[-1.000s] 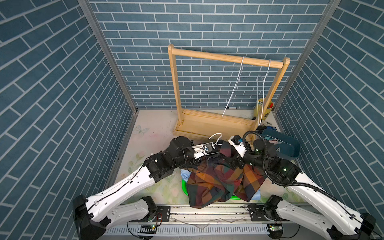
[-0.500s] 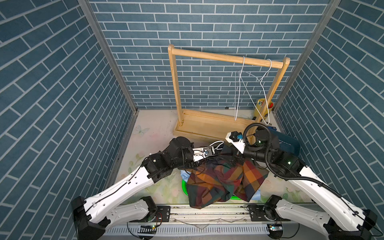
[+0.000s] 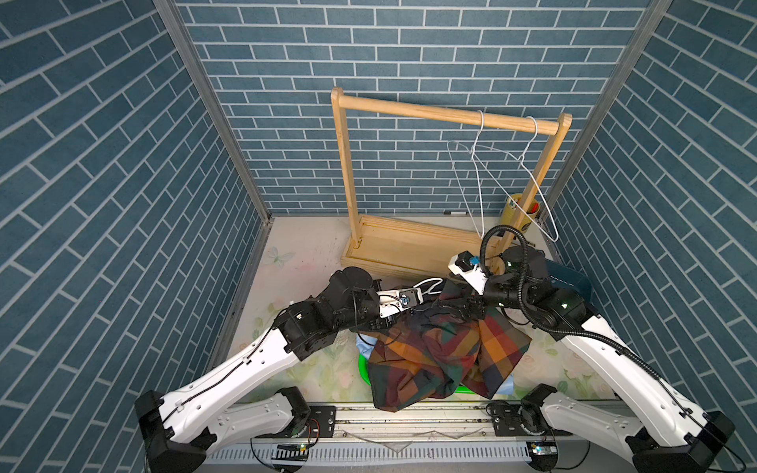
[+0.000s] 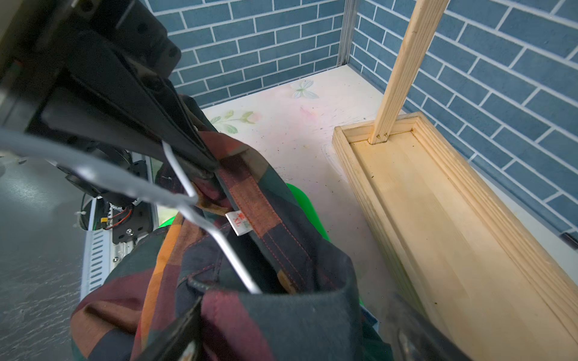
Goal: Remove the clothespins securing long-sleeve shirts to the hanger
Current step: Remove the clamp from the hanger.
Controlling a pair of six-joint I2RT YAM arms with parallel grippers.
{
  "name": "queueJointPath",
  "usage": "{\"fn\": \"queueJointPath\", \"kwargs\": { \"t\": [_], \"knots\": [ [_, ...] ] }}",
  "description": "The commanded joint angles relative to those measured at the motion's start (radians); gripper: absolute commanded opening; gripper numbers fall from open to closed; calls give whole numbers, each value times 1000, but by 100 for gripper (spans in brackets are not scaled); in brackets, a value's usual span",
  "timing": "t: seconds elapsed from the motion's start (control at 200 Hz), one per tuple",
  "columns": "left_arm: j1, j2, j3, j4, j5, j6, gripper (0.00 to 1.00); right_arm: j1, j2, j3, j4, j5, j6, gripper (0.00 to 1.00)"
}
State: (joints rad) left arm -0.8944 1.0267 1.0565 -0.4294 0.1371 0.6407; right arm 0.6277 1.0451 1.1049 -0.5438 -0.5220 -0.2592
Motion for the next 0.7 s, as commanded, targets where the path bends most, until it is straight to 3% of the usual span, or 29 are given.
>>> {"fn": "queueJointPath", "kwargs": {
  "t": [0.0, 0.255, 0.35, 0.59, 0.695],
  "knots": [
    [5, -8, 32, 5, 17, 0, 0, -1, 32, 40, 28, -63, -28, 83],
    [5, 25, 48, 54, 9, 5, 0, -1, 32, 23, 41, -78, 1, 76],
    [5, 35, 51, 70, 5, 8, 0, -2, 26, 24, 32, -72, 16, 58],
    [5, 69, 59, 114, -2, 2, 0, -1, 26, 21, 13, -99, 31, 32],
    [5, 83, 65, 117, -2, 3, 0, -2, 27, 26, 3, -114, 39, 14]
  ]
}}
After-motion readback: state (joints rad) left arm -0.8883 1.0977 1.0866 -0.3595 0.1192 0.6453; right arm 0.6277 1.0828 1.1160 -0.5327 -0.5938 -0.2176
